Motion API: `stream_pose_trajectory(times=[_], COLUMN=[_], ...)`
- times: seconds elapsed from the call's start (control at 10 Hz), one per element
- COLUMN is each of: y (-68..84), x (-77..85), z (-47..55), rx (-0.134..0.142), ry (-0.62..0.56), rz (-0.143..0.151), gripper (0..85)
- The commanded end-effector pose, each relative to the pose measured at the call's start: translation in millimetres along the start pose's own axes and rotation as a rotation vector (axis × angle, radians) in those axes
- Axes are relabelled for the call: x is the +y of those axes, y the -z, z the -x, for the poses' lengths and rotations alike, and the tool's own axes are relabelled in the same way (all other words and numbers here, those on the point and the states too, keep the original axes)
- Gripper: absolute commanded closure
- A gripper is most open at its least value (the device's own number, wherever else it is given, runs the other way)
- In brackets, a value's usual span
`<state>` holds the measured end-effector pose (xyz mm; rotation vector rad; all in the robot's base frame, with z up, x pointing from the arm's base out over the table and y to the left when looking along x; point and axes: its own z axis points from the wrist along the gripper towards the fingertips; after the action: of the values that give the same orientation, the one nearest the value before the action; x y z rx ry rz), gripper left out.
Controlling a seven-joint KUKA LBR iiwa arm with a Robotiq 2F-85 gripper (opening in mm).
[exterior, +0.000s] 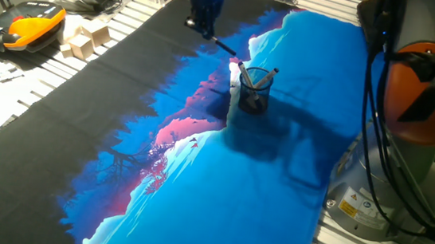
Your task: Put the pen into the pen holder
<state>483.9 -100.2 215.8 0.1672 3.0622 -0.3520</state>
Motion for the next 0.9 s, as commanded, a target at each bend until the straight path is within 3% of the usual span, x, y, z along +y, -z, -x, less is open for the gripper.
stream_pose_trajectory(times=[0.0, 0.3, 0.8], y=[-2.2, -17.9, -27.4], x=[-3.4, -18.2, -26.8], z=[-2.1, -12.0, -18.4], rx=[-0.004, -0.035, -0.045], ry=[-0.005, -0.048, -0.078], rz=[-0.006, -0.023, -0.034], gripper=[85.0, 85.0, 85.0])
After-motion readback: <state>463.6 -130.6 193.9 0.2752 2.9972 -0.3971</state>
